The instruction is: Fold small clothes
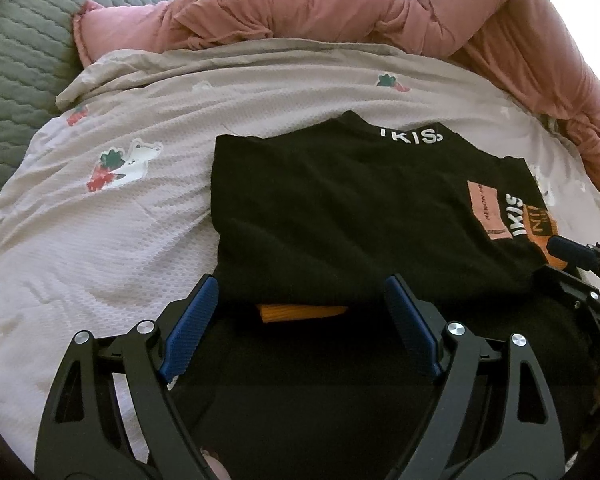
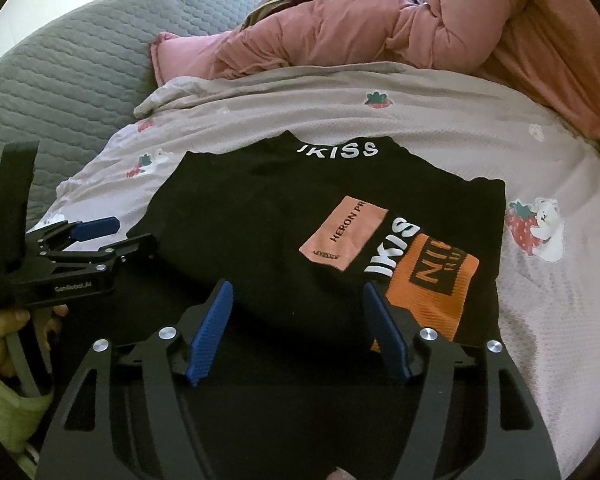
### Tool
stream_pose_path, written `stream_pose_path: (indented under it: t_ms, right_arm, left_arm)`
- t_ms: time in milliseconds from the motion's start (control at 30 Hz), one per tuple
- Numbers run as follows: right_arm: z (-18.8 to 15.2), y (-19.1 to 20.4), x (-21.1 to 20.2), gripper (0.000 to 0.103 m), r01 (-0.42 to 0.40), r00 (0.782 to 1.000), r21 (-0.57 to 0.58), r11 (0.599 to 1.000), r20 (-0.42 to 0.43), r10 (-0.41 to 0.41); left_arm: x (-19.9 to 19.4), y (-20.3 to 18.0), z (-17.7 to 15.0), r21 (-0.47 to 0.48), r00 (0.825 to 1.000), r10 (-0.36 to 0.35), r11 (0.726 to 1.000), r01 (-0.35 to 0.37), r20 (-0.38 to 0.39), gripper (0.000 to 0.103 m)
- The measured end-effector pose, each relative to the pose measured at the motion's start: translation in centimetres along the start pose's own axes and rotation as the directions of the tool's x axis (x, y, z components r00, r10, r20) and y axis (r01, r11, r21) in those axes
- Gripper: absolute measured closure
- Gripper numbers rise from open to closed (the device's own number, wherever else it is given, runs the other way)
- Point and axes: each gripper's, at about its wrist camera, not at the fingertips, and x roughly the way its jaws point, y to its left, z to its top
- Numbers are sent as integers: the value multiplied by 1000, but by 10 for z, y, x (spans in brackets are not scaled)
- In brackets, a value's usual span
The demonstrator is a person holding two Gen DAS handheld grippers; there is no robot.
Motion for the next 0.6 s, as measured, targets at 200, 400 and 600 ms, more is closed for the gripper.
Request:
stream_pose_path:
  t_ms: [200, 400, 600]
  right_arm:
    - [1, 0, -5, 22, 11, 1000, 3, 1000, 14, -11]
    - [3, -1, -14, 9, 22, 999, 7, 1000, 38, -22]
    - [5, -3, -24, 8, 36, 998, 10, 999, 57, -37]
  left_arm:
    - [-7, 0, 0, -3, 1000, 4, 1000, -4, 13, 20]
    - [-15, 0, 1, -2, 999, 9, 1000, -9, 31, 13]
    - [-26, -3, 2, 3, 999, 15, 1000, -16, 51, 10]
